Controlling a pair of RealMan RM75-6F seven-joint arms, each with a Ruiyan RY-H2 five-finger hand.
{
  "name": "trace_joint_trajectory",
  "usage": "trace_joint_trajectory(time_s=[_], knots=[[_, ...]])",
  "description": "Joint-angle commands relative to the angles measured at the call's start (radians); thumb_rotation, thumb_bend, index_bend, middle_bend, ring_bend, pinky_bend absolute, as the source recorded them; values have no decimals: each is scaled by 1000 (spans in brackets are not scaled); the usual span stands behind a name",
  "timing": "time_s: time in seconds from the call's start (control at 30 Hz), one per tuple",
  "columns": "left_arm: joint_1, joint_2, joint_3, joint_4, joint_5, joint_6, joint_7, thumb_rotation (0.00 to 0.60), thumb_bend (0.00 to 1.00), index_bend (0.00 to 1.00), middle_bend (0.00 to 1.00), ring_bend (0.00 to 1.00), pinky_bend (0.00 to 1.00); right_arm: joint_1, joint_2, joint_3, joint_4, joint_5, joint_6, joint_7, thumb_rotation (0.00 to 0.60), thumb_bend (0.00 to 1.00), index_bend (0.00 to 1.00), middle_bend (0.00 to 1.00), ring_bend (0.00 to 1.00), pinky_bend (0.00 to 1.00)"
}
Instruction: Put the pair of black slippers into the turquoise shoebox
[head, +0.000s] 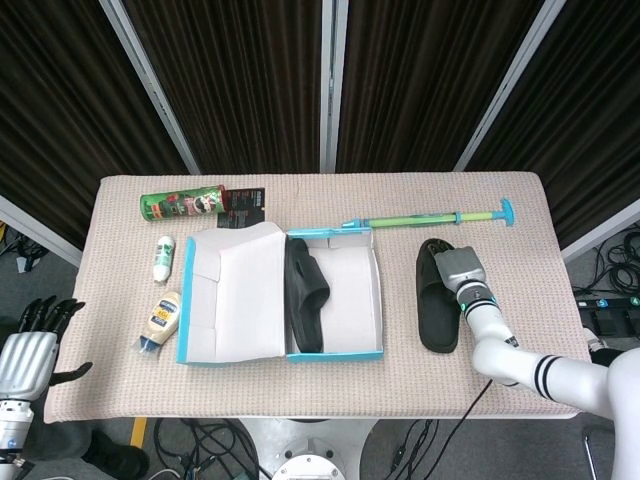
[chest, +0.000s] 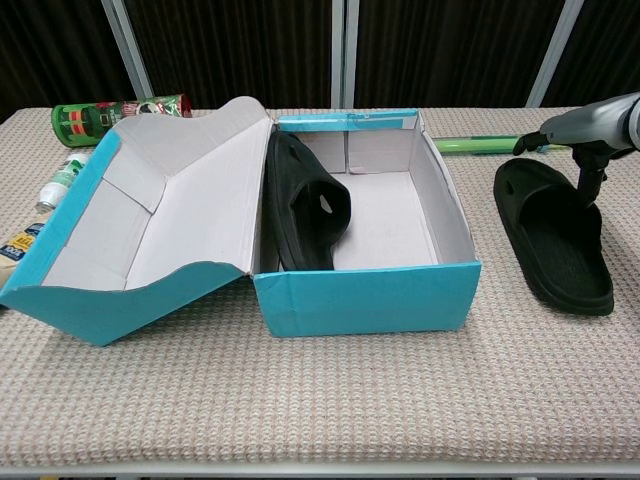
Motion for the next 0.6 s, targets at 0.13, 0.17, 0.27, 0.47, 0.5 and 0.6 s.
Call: trace_joint_trajectory(time_s=[0.13, 0.17, 0.27, 0.47, 0.5, 0.6], knots=[[0, 3, 0, -2, -3, -2, 0, 600, 28, 165, 120, 41, 32, 67, -62, -49, 49, 110, 39, -82, 600, 157, 0, 61, 669, 916], [0, 3, 0, -2, -4, -1, 0, 600, 29, 165, 120, 41, 32, 75, -71, -54, 56, 124, 43, -94, 600, 158, 0, 63, 669, 916], [1, 2, 0, 0, -5, -2, -2, 600, 29, 165, 120, 41, 32, 96, -102, -63, 79, 163, 56, -124, 600, 157, 0, 76, 671, 916], [4, 0, 2, 7, -9, -3, -11, 600, 28, 165, 120, 41, 32, 116, -145, -68, 119, 202, 75, -161, 600, 158, 0, 115, 680, 916], [4, -1, 2, 8, -9, -3, -12, 600, 28, 165, 120, 41, 32, 118, -150, -68, 123, 203, 79, -165, 600, 158, 0, 123, 681, 916], [3, -1, 3, 12, -9, -5, -15, 600, 29, 165, 120, 41, 32, 119, -164, -65, 132, 195, 92, -172, 600, 158, 11, 139, 683, 916]])
